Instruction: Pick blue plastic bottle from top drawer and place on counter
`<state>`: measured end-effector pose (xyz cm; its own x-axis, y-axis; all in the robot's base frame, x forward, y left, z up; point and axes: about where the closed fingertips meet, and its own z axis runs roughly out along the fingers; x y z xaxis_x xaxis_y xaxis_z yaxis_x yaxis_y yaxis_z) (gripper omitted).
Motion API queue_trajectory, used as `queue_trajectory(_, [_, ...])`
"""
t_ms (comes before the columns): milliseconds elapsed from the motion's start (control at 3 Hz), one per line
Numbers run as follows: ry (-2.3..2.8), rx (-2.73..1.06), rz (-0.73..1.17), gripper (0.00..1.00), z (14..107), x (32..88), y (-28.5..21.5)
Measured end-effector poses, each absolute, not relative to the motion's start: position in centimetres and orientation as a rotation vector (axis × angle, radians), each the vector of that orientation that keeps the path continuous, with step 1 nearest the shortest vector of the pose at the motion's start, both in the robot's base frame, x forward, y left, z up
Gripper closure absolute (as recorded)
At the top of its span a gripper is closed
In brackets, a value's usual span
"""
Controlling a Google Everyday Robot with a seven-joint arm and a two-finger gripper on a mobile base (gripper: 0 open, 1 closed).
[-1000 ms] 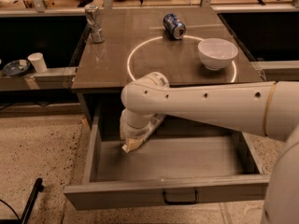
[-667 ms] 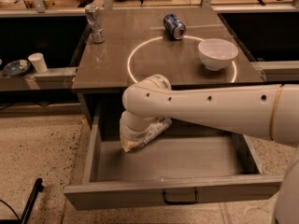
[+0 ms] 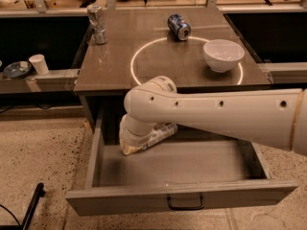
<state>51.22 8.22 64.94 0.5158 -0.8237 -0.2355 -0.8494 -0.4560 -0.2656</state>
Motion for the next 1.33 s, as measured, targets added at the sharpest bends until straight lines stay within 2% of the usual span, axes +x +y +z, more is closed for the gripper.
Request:
queue_trajectory(1000, [1.362, -2.466, 0.045, 0.15, 65.7, 54.0, 7.1])
queue_trajectory(1333, [1.397, -2.484, 0.057, 0.0, 64.1, 55.1, 6.2])
